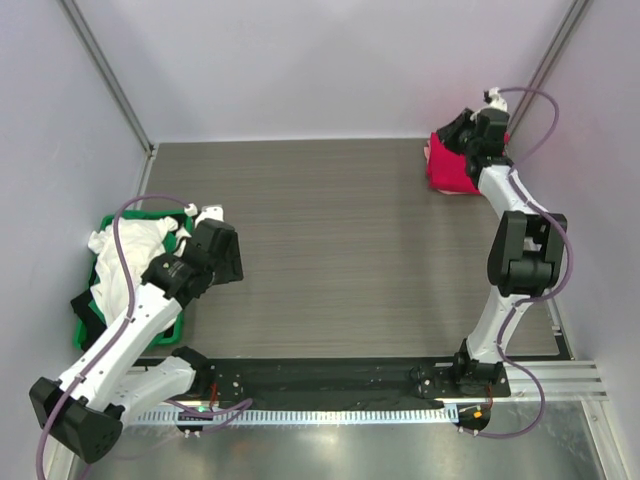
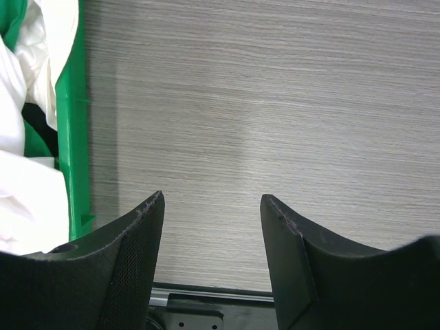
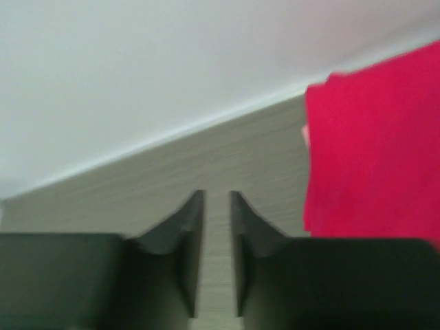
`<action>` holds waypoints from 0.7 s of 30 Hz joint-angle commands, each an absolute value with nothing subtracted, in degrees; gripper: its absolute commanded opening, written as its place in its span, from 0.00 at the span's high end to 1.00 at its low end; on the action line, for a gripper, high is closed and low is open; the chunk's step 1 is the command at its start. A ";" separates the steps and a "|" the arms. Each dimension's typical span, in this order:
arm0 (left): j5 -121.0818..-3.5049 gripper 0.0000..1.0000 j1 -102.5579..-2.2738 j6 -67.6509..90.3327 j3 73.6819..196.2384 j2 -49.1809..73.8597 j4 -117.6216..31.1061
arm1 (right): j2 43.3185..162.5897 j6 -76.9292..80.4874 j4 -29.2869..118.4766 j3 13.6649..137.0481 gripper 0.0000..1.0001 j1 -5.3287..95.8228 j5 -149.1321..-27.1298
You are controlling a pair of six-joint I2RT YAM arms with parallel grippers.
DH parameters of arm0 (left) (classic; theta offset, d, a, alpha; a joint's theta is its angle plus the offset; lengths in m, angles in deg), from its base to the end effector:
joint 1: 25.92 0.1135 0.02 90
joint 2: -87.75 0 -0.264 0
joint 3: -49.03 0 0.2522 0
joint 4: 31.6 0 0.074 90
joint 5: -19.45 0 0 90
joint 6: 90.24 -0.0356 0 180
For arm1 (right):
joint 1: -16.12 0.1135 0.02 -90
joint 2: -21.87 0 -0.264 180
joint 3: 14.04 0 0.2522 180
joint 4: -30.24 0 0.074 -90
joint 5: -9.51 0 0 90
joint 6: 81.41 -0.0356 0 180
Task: Fold and stack the t-shirts
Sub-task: Neatly place the folded tshirt to the corner
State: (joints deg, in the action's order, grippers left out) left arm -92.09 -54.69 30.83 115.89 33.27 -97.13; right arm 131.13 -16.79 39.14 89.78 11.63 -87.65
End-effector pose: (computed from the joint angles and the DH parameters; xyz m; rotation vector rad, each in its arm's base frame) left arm 0.1616 -0.0738 0.2967 -0.2007 2.4020 -0.0031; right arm 0.4630 -0.0319 0.3117 0.3863 1.7937 0.3708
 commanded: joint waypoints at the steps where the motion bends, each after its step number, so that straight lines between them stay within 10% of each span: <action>1: -93.93 0.41 -54.92 31.40 115.96 34.75 -97.04 | 134.28 -29.34 31.21 81.75 0.83 9.09 -107.01; 21: -95.07 0.41 -55.01 31.93 116.05 32.99 -97.57 | 156.26 -53.10 -0.55 81.80 0.95 2.85 -123.29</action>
State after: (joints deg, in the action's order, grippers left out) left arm -93.14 -54.84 31.07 115.89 33.29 -97.50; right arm 157.77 -50.56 5.52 77.92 3.26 -120.67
